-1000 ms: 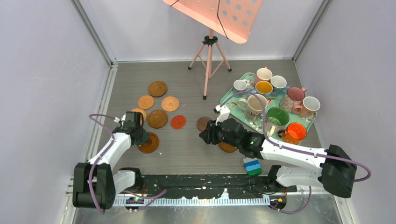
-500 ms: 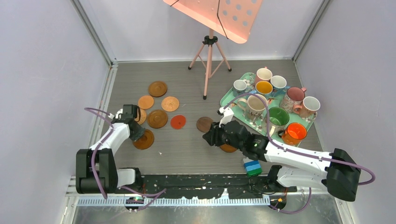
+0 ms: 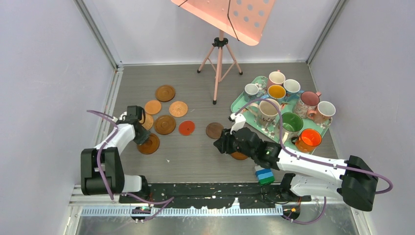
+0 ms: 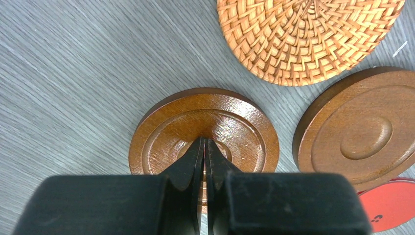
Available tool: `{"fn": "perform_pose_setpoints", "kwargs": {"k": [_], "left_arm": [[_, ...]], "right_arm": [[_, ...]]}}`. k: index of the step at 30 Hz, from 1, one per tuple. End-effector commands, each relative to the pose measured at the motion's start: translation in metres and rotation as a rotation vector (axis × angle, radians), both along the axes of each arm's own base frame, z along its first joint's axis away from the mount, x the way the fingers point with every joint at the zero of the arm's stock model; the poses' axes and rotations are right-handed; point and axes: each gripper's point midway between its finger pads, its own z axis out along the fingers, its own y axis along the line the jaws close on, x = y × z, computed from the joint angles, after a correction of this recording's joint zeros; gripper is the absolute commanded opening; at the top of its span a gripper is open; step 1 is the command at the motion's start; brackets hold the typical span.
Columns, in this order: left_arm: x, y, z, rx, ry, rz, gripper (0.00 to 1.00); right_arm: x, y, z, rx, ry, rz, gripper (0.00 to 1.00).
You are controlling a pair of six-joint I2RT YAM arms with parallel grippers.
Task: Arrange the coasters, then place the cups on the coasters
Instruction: Move the coaster to the center of the board.
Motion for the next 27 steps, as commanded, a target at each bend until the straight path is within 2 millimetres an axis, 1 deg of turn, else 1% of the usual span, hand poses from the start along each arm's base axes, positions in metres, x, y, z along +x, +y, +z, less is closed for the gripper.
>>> {"fn": "perform_pose_setpoints", "kwargs": {"k": [1,4,6,10,13,17,19,21,22,25,26,27], "left_arm": [[0.012,0.003,0.009,-0.003,-0.038,0.031,0.06],[0.015,-0.004,0.016,-0.039,-0.065,0.014,0.06],[0.013,-0.005,0.022,-0.046,-0.076,0.009,0.06],[0.01,-0.005,0.04,-0.039,-0.125,0.007,0.07],[0.007,-0.006,0.06,-0.039,-0.18,0.0,0.08],[0.005,-0.013,0.08,-0.059,-0.262,-0.039,0.13],[0.003,-0.026,0.083,-0.106,-0.297,-0.113,0.16],[-0.001,-0.035,0.083,-0.14,-0.313,-0.155,0.18],[-0.003,-0.045,0.083,-0.18,-0.326,-0.203,0.18],[-0.008,-0.064,0.082,-0.258,-0.357,-0.287,0.21],[-0.009,-0.07,0.08,-0.286,-0.369,-0.319,0.22],[-0.012,-0.077,0.078,-0.315,-0.374,-0.352,0.24]], "right_arm": [[0.008,-0.003,0.006,0.007,-0.033,-0.045,0.46],[0.012,-0.005,0.005,-0.004,-0.037,-0.061,0.47],[0.015,-0.006,0.005,-0.008,-0.041,-0.069,0.47],[0.02,-0.009,0.004,-0.024,-0.042,-0.086,0.48],[0.025,-0.011,0.0,-0.048,-0.036,-0.108,0.5],[0.028,-0.019,-0.016,-0.109,0.005,-0.14,0.51],[0.03,-0.024,-0.024,-0.138,0.026,-0.168,0.51],[0.031,-0.029,-0.031,-0.168,0.04,-0.183,0.51],[0.032,-0.03,-0.033,-0.177,0.043,-0.181,0.52],[0.044,-0.029,-0.038,-0.189,0.029,-0.144,0.53],[0.05,-0.026,-0.034,-0.177,0.017,-0.144,0.53],[0.056,-0.029,-0.038,-0.194,0.019,-0.141,0.53]]}}
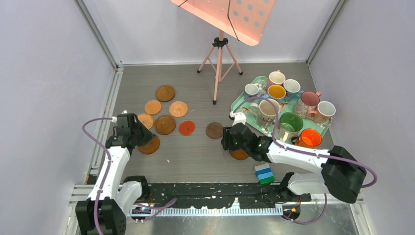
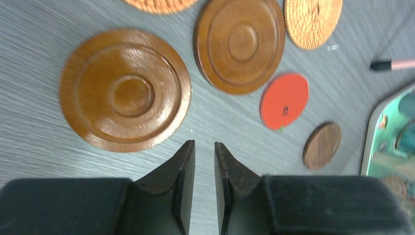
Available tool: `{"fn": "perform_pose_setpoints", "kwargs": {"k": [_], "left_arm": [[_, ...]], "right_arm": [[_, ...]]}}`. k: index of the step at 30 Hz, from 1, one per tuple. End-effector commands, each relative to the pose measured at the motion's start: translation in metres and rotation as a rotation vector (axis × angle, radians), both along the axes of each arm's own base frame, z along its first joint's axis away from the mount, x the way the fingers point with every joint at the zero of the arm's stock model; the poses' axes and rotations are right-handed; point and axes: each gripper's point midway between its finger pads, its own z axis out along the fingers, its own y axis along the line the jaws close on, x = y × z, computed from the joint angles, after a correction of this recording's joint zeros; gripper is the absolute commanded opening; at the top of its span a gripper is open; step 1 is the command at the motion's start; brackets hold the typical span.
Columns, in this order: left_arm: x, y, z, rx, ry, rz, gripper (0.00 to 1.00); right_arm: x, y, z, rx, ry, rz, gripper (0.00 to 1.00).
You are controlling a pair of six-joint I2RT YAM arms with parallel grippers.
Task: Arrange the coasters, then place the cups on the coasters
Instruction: Move the coaster to the center of the board.
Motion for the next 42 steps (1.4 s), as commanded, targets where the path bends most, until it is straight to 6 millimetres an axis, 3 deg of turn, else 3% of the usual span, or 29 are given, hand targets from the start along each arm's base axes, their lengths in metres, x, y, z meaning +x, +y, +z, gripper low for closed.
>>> {"fn": "perform_pose_setpoints", "kwargs": {"k": [1,9,16,22,27,32,37,42], "left_arm": [[-0.006,-0.037,-0.002,-0.126,-0.055,-0.202,0.25],[-0.019,-0.059,-0.03,-0.221,0.013,-0.283,0.27],[-0.022,-0.067,-0.05,-0.281,0.073,-0.297,0.28],[-0.022,-0.07,-0.041,-0.29,0.055,-0.326,0.29],[-0.022,-0.065,-0.01,-0.222,-0.019,-0.362,0.31],[-0.031,-0.05,0.028,-0.074,-0.096,-0.394,0.39],[-0.035,-0.047,0.056,-0.046,-0.179,-0.383,0.39],[-0.037,-0.04,0.079,0.019,-0.206,-0.393,0.4]], "right_arm": [[0.034,0.012,0.024,0.033,-0.075,0.013,0.54],[0.087,0.03,0.025,-0.004,-0.127,0.047,0.66],[0.116,0.047,0.004,-0.065,-0.098,0.114,0.69],[0.135,0.048,-0.015,-0.184,-0.087,0.133,0.67],[0.125,0.043,-0.036,-0.229,-0.031,0.173,0.66],[0.106,0.036,-0.057,-0.251,0.047,0.21,0.57],[0.082,0.029,-0.064,-0.224,0.108,0.215,0.54],[0.054,0.042,-0.057,-0.165,0.121,0.24,0.54]]}}
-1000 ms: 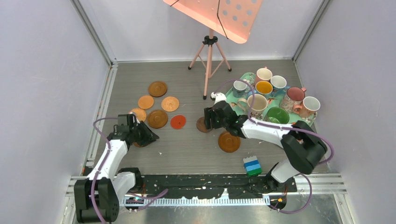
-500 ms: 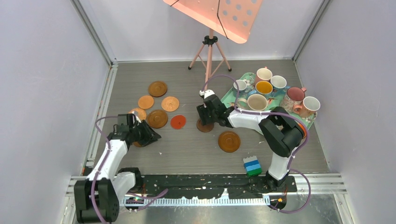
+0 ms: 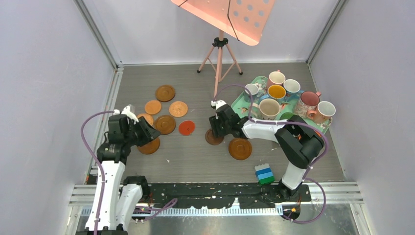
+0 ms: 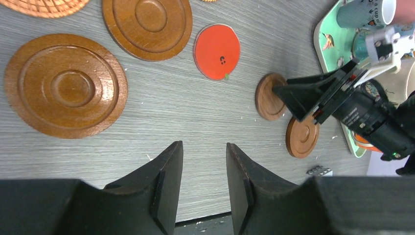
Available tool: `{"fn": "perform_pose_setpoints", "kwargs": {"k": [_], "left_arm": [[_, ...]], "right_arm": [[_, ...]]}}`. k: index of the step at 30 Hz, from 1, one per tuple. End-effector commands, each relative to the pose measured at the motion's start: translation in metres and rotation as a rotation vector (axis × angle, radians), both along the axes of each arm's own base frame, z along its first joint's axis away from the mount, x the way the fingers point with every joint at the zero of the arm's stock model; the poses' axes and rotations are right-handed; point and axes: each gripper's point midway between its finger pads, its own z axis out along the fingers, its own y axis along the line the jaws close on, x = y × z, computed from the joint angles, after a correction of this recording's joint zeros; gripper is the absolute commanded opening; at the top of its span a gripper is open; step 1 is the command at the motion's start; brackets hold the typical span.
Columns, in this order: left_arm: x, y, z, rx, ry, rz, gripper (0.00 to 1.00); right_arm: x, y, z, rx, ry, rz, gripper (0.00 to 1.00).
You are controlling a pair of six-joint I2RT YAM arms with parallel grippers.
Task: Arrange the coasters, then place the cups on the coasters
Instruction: Move the coaster to the center of the board.
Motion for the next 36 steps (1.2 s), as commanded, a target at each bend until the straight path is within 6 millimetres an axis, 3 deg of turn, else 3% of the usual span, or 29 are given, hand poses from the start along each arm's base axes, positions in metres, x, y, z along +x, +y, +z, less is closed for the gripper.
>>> {"fn": "perform_pose_setpoints", "kwargs": {"k": [1,9,15,20,24,27,30,36], "left_arm": [[-0.004,0.008,0.021,0.079,-0.023,-0.017,0.4],[-0.006,0.034,0.028,0.239,0.006,0.01,0.42],[-0.008,0.033,0.038,0.228,-0.145,0.042,0.44],[-0.012,0.04,0.038,0.255,-0.161,0.075,0.46],[-0.012,0.039,0.035,0.254,-0.135,0.068,0.46],[-0.012,0.04,0.034,0.258,-0.133,0.073,0.46],[-0.012,0.041,0.034,0.257,-0.145,0.077,0.46],[-0.012,0.041,0.033,0.258,-0.142,0.081,0.46]], "right_arm": [[-0.041,0.008,-0.003,0.02,0.078,0.043,0.54],[-0.077,0.058,0.007,0.069,0.085,0.104,0.54],[-0.103,0.107,0.003,0.107,0.114,0.169,0.53],[-0.101,0.136,0.005,0.102,0.076,0.171,0.52],[-0.091,0.156,0.029,0.135,0.027,0.2,0.51],[-0.09,0.156,0.051,0.145,-0.026,0.25,0.53],[-0.093,0.144,0.07,0.136,-0.066,0.284,0.55],[-0.122,0.117,0.064,0.11,-0.063,0.337,0.55]]}}
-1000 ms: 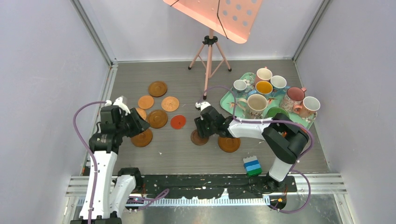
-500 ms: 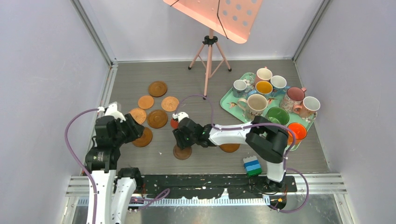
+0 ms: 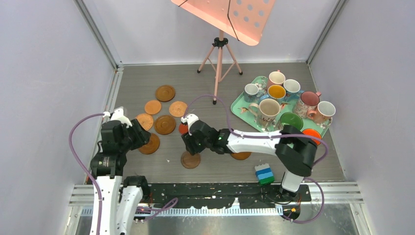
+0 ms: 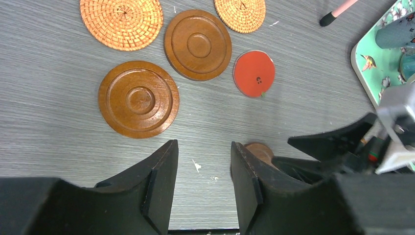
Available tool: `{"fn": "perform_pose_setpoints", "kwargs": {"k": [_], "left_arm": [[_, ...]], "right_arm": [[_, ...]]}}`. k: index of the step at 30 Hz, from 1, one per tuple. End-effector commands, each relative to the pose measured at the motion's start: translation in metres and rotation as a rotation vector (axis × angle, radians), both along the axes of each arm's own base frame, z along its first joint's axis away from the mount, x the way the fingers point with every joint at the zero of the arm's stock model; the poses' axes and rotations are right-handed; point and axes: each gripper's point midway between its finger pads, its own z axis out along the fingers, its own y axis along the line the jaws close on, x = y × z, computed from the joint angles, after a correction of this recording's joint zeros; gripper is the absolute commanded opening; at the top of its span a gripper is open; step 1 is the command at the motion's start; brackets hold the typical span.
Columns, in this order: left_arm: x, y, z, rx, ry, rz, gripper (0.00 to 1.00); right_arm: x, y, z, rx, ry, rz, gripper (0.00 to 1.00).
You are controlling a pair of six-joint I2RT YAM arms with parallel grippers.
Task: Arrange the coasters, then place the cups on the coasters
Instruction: Move the coaster to the center of the board.
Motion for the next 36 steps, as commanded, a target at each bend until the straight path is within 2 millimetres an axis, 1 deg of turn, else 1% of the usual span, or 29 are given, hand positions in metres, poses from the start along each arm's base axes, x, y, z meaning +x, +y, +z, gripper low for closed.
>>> {"fn": "perform_pose_setpoints", "kwargs": {"k": [1,2,4,6,10,12,14,17,21,27,29,30,31,32,33,34,35,36], "left_arm": [[0.005,0.001,0.004,0.012,-0.03,0.0,0.46],[0.005,0.001,0.003,0.01,-0.031,-0.001,0.46],[0.005,0.001,0.003,0.008,-0.027,-0.001,0.46],[0.006,0.001,0.003,0.007,-0.026,-0.002,0.46],[0.005,0.001,0.002,0.009,-0.025,0.0,0.46],[0.006,0.001,0.002,0.01,-0.025,0.002,0.46],[0.006,0.001,0.002,0.01,-0.022,0.002,0.46],[0.006,0.001,0.001,0.009,-0.02,0.001,0.47],[0.006,0.001,0.001,0.007,-0.018,-0.002,0.47],[0.007,0.0,0.0,0.002,-0.012,-0.006,0.47],[0.007,0.0,-0.001,0.001,-0.012,-0.006,0.47],[0.007,0.0,-0.001,0.001,-0.011,-0.006,0.47],[0.008,0.0,-0.001,0.002,-0.011,-0.005,0.47],[0.008,0.0,-0.001,0.004,-0.01,-0.001,0.47],[0.008,0.001,-0.002,0.004,-0.008,-0.001,0.47],[0.008,0.001,-0.002,0.004,-0.005,0.0,0.47],[0.008,0.001,-0.002,0.004,-0.003,0.0,0.47],[0.008,0.001,-0.002,0.004,-0.004,0.001,0.47]], "right_arm": [[-0.02,-0.011,0.015,0.016,-0.049,0.065,0.54],[-0.03,-0.012,0.013,0.018,-0.042,0.1,0.54],[-0.043,-0.012,0.01,0.02,-0.037,0.135,0.52],[-0.051,-0.013,0.007,0.014,-0.024,0.141,0.51],[-0.052,-0.02,-0.003,-0.024,-0.013,0.081,0.49],[-0.047,-0.027,-0.009,-0.053,-0.024,0.024,0.49],[-0.042,-0.032,-0.015,-0.085,-0.023,-0.023,0.52],[-0.046,-0.03,-0.023,-0.086,0.017,-0.039,0.52],[-0.051,-0.026,-0.036,-0.063,0.054,-0.048,0.5],[-0.045,-0.016,-0.046,-0.069,0.055,-0.071,0.5],[-0.039,-0.014,-0.053,-0.085,0.045,-0.099,0.49],[-0.036,-0.01,-0.052,-0.081,0.039,-0.104,0.49],[-0.032,-0.01,-0.057,-0.097,0.027,-0.116,0.49],[-0.028,-0.006,-0.054,-0.093,0.014,-0.122,0.49],[-0.023,-0.006,-0.059,-0.111,-0.004,-0.137,0.48],[-0.019,0.0,-0.054,-0.103,-0.018,-0.145,0.48],[-0.013,-0.001,-0.058,-0.12,-0.037,-0.163,0.47],[-0.009,0.004,-0.053,-0.112,-0.05,-0.171,0.47]]}}
